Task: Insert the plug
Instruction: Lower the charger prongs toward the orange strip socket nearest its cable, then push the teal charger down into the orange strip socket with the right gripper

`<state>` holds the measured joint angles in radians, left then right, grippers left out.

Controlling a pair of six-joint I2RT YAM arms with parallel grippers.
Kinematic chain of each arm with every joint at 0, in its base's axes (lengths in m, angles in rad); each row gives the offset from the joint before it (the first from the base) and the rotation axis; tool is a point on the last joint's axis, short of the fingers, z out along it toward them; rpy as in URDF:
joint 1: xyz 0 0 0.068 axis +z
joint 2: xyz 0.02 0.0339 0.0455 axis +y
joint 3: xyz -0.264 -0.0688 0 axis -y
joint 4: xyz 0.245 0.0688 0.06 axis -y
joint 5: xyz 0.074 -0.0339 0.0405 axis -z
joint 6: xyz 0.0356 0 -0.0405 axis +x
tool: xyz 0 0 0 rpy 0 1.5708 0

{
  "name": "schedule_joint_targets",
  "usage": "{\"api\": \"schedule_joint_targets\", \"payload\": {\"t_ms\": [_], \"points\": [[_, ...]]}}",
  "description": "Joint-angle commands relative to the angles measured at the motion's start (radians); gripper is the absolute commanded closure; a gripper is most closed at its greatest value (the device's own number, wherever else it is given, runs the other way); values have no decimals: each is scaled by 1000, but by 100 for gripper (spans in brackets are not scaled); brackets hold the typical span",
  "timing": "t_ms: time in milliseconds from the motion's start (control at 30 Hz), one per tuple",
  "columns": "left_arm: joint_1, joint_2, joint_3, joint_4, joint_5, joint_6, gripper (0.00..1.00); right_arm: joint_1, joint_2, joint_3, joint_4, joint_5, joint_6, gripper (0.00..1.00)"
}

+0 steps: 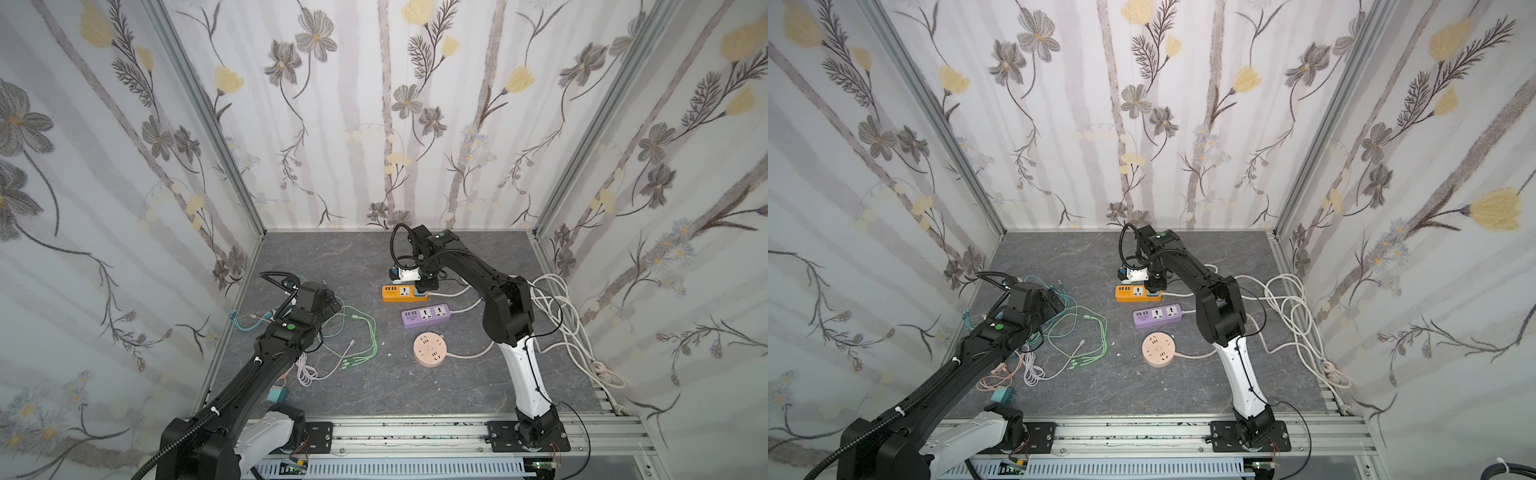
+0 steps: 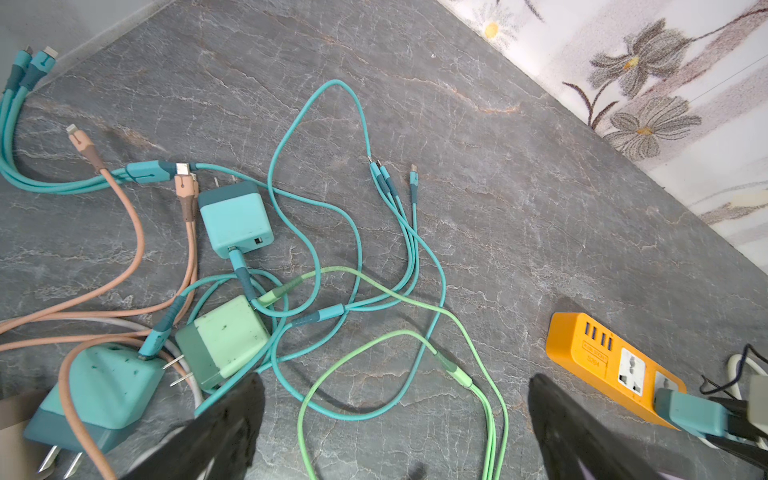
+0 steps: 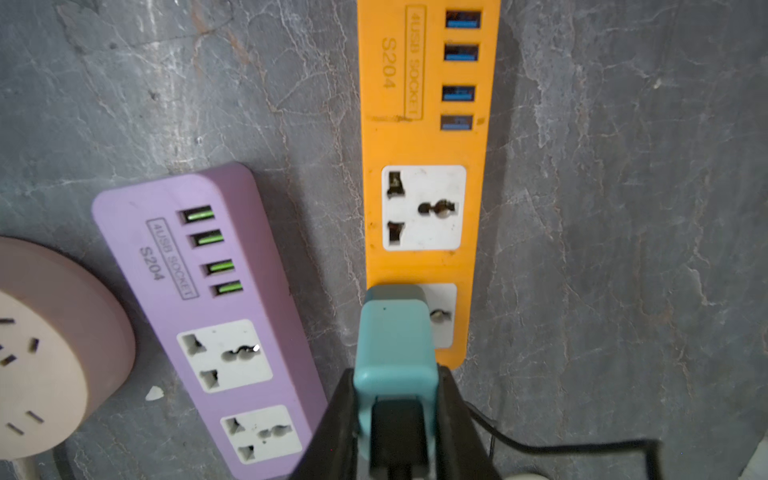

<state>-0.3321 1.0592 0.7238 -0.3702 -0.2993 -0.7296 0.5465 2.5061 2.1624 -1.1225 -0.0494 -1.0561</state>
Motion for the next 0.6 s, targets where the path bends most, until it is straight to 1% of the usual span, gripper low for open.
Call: {"api": "schedule_joint_targets", "payload": {"t_ms": [0,33,133,300,433,500,567], "points": [[2,8,8,7,-10,2,0,-6,79,30,-32,94,4,100],[2,11,10,6,-10,2,0,-8,92,61,-54,91,5,100],[2,18,14,6,-11,-3,0,-9,106,87,-45,118,7,100],[2,16,15,0,-10,-7,0,-11,110,96,-64,123,10,100],[2,16,15,-6,-19,-4,0,-17,85,96,-67,59,18,89],[1,22,19,-13,-23,-8,0,-17,69,96,-65,40,23,86],[2,28,24,-20,-27,-10,0,-17,57,96,-64,30,24,79]]}}
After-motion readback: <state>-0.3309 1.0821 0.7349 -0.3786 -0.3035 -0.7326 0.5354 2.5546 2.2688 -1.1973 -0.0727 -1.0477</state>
